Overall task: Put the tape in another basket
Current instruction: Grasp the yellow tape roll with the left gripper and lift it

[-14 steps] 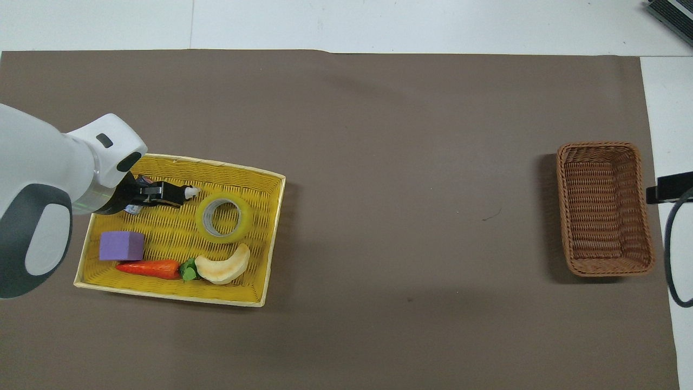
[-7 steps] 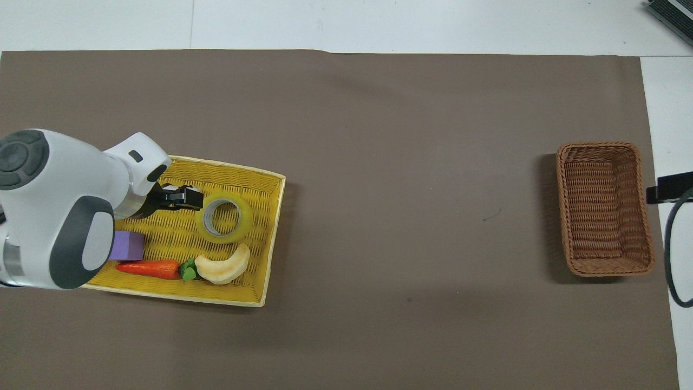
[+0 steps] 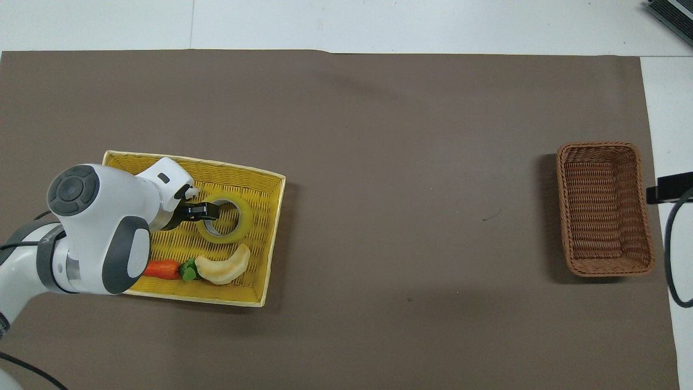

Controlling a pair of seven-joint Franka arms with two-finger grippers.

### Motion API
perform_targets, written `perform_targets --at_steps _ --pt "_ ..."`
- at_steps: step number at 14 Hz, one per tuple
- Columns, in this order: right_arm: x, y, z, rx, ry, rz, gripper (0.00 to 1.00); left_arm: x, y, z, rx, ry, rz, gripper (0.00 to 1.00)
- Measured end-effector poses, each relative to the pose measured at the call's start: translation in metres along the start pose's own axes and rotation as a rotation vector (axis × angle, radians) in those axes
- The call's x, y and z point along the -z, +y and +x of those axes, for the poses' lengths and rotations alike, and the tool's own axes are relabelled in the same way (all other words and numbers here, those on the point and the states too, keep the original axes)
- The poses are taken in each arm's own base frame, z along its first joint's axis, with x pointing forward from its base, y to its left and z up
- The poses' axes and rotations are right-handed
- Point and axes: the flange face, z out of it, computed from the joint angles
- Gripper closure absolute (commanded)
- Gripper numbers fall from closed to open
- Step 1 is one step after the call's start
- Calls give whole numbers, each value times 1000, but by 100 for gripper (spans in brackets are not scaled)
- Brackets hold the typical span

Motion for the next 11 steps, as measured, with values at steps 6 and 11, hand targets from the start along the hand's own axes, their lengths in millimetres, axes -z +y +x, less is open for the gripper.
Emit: perform_targets --at_steps 6,11 --pt "0 0 0 0 0 0 0 -11 0 -10 15 -18 3 77" --pt "0 0 0 0 0 0 0 -6 3 -8 31 -4 -17 100"
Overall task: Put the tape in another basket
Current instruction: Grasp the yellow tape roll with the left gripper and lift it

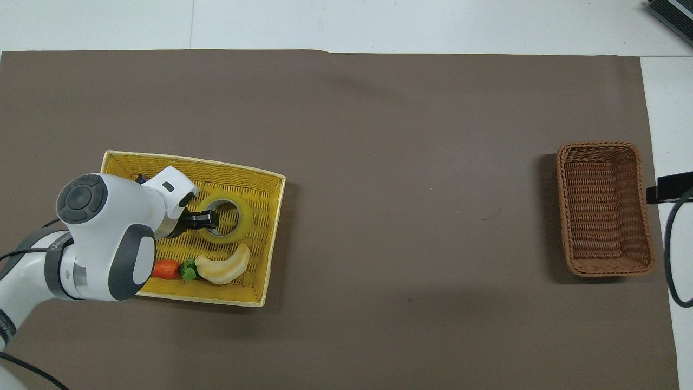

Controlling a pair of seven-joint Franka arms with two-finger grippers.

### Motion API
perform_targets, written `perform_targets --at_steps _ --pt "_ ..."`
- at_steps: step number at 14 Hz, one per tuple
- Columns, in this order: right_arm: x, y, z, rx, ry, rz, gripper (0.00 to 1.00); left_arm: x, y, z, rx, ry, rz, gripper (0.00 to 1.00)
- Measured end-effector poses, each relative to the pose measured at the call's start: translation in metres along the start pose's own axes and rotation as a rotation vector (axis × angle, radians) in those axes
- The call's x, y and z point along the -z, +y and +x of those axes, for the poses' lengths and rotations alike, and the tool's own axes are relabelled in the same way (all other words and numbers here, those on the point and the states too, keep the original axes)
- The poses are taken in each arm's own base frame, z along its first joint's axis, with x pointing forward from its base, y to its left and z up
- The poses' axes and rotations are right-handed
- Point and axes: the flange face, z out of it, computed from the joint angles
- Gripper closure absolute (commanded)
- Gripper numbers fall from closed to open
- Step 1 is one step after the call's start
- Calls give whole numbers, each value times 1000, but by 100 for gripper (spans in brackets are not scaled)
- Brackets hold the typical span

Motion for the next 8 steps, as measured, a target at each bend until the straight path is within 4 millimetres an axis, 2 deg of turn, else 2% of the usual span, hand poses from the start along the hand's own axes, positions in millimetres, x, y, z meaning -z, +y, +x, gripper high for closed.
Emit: perform_targets --at_steps 4,8 --pt "-1 -2 -2 4 -15 0 0 13 4 8 18 28 -8 100" --pt "-1 -5 -2 9 -16 18 0 66 15 27 34 41 -20 100"
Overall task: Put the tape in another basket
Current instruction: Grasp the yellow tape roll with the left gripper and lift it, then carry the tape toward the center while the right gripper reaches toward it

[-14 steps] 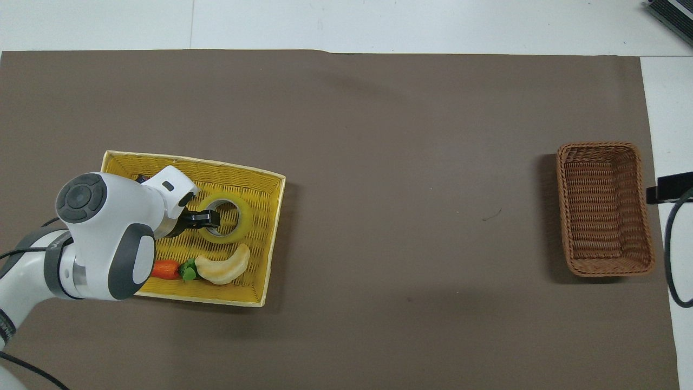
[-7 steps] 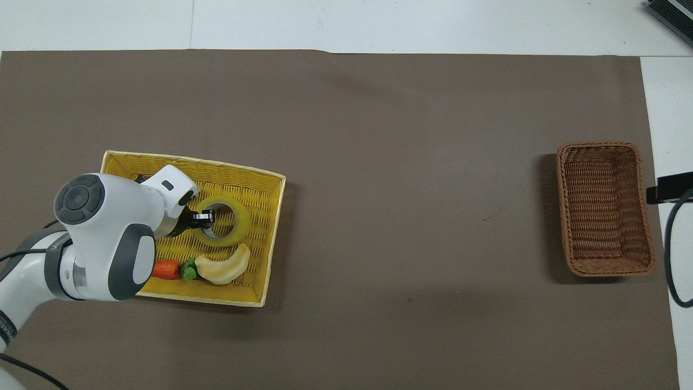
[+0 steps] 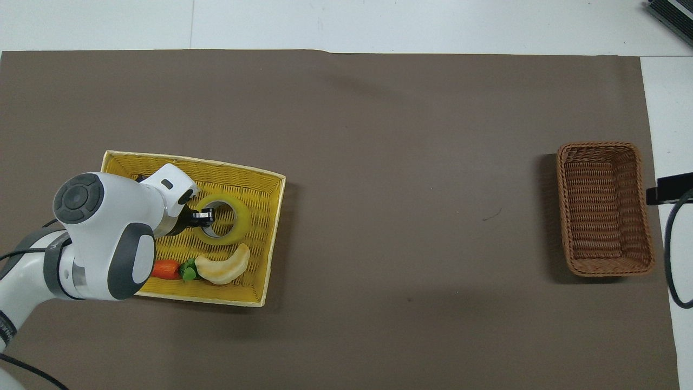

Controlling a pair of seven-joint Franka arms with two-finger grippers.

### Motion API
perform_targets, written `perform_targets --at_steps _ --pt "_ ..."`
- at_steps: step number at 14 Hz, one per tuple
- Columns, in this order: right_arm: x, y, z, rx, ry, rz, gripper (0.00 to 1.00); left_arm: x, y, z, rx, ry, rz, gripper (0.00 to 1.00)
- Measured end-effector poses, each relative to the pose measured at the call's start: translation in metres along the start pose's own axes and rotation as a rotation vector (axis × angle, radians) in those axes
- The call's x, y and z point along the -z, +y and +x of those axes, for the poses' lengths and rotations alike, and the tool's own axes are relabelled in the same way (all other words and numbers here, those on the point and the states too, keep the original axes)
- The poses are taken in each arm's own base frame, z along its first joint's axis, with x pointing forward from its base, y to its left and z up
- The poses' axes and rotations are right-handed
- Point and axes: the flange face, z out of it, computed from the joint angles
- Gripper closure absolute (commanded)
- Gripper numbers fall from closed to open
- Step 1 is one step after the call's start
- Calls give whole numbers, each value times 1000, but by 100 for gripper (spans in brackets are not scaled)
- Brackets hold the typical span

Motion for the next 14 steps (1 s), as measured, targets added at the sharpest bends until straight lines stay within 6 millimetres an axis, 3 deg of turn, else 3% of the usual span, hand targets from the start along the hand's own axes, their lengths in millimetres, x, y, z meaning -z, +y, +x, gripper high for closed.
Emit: perform_targets --at_steps 4,8,11,14 --pt "1 0 2 0 15 3 0 48 11 14 21 6 -10 100" --pt "-6 -6 11 10 68 8 0 58 34 10 99 -11 -80 100" --pt "-16 -22 9 39 40 12 0 63 82 -4 155 -22 -117 100" --pt "-43 -27 9 39 -4 61 0 75 135 -22 188 -41 -187 100"
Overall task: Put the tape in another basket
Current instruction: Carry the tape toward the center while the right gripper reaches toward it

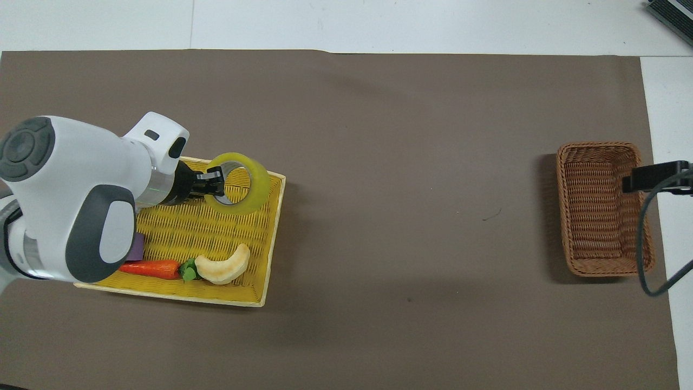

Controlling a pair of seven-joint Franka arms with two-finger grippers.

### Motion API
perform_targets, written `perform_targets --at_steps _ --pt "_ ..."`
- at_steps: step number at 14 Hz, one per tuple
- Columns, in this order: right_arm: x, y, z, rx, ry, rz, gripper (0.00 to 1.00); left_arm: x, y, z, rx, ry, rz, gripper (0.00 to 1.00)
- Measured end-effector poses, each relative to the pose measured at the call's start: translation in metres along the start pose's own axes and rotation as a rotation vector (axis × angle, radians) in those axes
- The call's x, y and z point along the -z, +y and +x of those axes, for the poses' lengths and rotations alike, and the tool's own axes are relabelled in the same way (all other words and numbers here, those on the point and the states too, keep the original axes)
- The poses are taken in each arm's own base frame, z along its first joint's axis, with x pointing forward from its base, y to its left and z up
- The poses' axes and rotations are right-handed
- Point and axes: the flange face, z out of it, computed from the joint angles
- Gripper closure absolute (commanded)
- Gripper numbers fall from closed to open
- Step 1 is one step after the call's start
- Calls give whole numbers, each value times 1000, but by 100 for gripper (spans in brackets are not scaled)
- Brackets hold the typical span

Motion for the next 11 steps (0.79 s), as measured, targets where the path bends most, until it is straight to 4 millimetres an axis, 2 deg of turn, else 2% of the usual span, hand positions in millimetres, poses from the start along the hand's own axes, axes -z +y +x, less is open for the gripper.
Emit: perform_targets --at_steps 2,5,7,9,11 --pt "-21 -13 11 7 29 59 0 2 32 -21 5 -18 -40 100" --pt "-68 -54 34 47 15 115 0 3 70 -52 -22 -53 -96 100" --pt "-102 -79 47 47 -13 183 0 2 90 -70 -20 -51 -123 100" --pt "-130 -93 53 17 -62 276 0 0 107 -86 1 -43 -141 100" --pt "-140 -98 51 -15 -94 355 0 -3 115 -97 3 -48 -143 100"
